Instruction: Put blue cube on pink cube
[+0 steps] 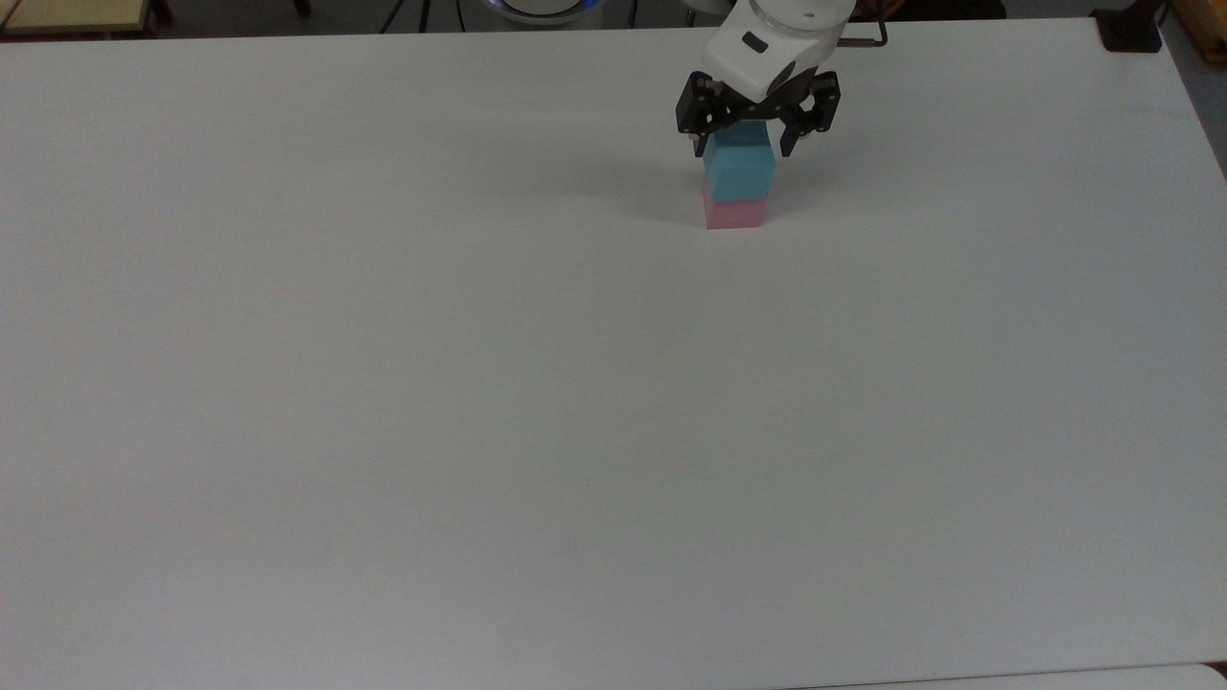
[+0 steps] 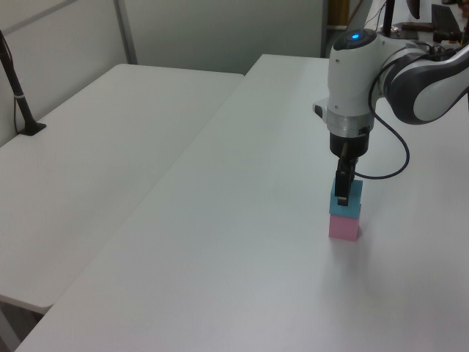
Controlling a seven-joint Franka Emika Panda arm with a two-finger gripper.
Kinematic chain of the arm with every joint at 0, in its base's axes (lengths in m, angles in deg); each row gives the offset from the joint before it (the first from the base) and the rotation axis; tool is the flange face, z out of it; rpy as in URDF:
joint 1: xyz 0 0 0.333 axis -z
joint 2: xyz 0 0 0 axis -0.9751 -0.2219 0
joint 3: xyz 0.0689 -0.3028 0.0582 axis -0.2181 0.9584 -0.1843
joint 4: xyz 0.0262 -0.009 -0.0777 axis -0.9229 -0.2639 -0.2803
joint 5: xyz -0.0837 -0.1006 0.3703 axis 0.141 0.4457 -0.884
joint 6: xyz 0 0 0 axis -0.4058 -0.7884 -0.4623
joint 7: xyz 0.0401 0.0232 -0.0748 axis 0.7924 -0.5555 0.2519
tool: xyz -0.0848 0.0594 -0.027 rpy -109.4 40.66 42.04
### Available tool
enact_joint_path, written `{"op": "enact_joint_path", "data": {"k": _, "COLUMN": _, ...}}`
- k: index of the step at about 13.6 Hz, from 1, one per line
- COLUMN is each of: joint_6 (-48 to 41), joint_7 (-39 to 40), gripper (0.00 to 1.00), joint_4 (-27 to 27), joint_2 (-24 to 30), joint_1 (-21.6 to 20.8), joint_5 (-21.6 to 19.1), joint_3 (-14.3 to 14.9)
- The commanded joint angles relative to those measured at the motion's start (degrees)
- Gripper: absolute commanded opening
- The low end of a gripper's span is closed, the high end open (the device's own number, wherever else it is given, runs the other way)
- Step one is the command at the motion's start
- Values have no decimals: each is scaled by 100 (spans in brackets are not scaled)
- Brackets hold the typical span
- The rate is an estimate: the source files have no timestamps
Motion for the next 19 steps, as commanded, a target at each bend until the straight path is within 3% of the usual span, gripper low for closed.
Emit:
{"op": "enact_joint_path", "data": {"k": 1, "joint_6": -586, "joint_7": -95, "gripper": 100, "joint_4": 269, "joint_2": 265, "joint_1": 121, "joint_5": 98, "joint_3": 28}}
{"op": "enact_joint_path", "data": {"k": 6, "joint_6": -1447, "joint_7": 334, "gripper": 100, "joint_4": 989, "joint_2": 397, "joint_1": 586, "joint_5": 37, "joint_3": 89}}
{"op": "enact_joint_path", "data": {"k": 8, "joint_6": -2010, "joint_7": 975, "gripper": 100, "joint_4": 1472, "joint_2": 475, "joint_1": 798, "joint_5": -50, "joint_3": 431}}
{"op": "enact_joint_path", "data": {"k": 10, "joint_6": -2484, "joint_7": 1678, "gripper": 100, "joint_4": 1965, "joint_2": 581, "joint_1": 807, "joint_5": -551, "joint_3": 1115}}
{"op": "enact_joint_path", "data": {"k": 12, "joint_6": -2671, "joint_7": 2390, "gripper": 100, "joint_4": 2299, "joint_2": 739, "joint_1": 772, "joint_5": -578, "joint_3": 1844}}
{"op": "enact_joint_path", "data": {"k": 14, "joint_6": -2627, "joint_7": 2952, "gripper": 100, "joint_4": 2527, "joint_2": 739, "joint_1": 781, "joint_5": -587, "joint_3": 2320}}
{"op": "enact_joint_path", "data": {"k": 19, "joint_6": -2390, "joint_7": 4063, "gripper": 100, "joint_4": 2538, "joint_2": 739, "joint_1": 781, "joint_5": -578, "joint_3": 2981}}
